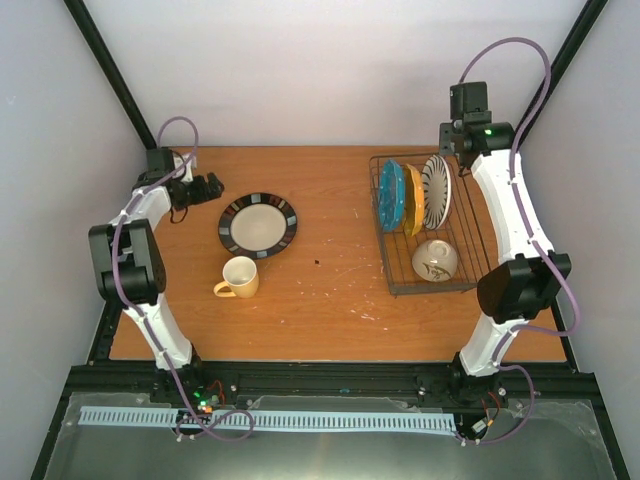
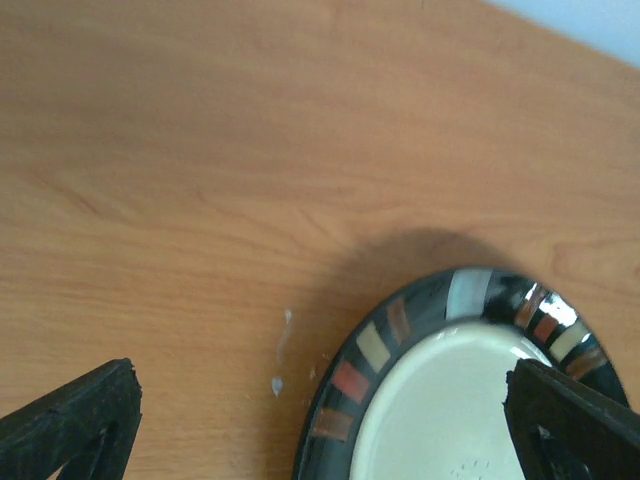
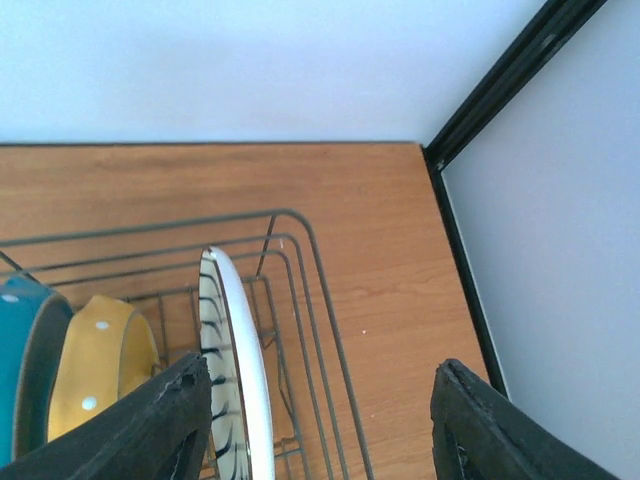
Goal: Load the mixed dishes into the dish rack
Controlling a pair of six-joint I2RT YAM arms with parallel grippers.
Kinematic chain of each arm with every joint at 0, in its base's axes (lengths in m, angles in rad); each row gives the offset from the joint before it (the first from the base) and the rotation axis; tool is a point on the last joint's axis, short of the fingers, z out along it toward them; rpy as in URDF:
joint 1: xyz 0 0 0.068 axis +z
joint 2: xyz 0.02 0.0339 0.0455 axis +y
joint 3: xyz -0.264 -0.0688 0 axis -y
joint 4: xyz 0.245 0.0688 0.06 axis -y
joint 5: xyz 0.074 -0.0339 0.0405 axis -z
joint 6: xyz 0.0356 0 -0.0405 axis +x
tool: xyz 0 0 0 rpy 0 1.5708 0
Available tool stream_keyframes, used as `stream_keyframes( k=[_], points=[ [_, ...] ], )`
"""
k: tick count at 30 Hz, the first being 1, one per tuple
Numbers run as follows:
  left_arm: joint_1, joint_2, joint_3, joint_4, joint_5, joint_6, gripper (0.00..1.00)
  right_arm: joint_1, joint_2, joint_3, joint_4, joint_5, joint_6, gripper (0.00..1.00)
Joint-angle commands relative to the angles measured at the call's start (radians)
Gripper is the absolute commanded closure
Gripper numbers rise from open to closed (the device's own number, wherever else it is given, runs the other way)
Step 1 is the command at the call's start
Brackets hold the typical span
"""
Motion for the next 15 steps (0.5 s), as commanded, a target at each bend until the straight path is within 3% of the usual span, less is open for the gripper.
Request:
stream_keyframes(
  k=[1, 11, 13, 15],
  points=[
    [0.005, 0.115, 0.039, -0.133, 0.122, 0.076, 0.0, 0.004, -0.051, 0.046, 0.019, 0.025, 0.003, 0.4],
    [0.004, 0.239, 0.055, -0.23, 0.129, 0.183, 0.04, 0.004, -0.042, 0.05, -0.005, -0.013, 0.004, 0.4],
    [0.004, 0.251, 0.048, -0.227, 0.156, 0.189, 0.11, 0.004, -0.041, 0.049, -0.004, -0.015, 0.003, 0.4],
    [0.005, 0.265, 0.048, -0.23, 0.201, 0.197, 0.25, 0.004, -0.036, 0.051, -0.004, -0.018, 0.0, 0.4]
  ],
)
